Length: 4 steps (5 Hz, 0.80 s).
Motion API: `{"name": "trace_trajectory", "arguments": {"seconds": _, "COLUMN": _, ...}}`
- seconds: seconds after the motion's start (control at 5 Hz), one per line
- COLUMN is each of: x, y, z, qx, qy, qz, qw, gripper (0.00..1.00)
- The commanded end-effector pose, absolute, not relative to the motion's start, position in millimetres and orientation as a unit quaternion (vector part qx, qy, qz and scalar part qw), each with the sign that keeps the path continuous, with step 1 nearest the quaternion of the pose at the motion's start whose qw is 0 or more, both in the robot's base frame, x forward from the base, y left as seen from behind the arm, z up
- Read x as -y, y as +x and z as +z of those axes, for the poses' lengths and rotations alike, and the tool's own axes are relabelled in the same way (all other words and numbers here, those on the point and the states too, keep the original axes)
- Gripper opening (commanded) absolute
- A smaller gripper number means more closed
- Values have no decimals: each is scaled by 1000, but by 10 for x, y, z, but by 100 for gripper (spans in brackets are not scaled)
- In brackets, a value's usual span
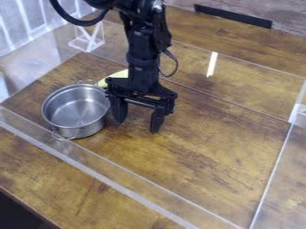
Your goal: Move the green spoon to the right
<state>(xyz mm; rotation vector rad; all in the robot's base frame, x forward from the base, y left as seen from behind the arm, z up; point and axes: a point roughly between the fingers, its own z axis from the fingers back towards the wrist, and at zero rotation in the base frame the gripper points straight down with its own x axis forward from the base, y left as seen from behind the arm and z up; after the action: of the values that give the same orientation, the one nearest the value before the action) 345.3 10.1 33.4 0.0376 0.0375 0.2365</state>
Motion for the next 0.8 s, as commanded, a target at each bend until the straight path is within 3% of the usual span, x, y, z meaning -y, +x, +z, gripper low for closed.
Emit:
{"name": "trace_trajectory", "arguments": {"seconds": 0.0, "x": -145, "y": 3549, "z": 911, "qx": 39, "qy": 9, "qz": 133, "qw": 990, "gripper": 100}}
{"name": "trace_trajectory", "arguments": {"seconds": 0.2, "x": -111, "y": 3627, "z": 1066, "qx": 43, "qy": -3, "qz": 113, "qw": 993, "gripper": 100}}
{"name": "trace_trajectory", "arguments": {"seconds": 0.6, "x": -369, "y": 3820, "z": 1156, "qx": 61, "qy": 1, "qz": 90, "qw": 994, "gripper": 100}}
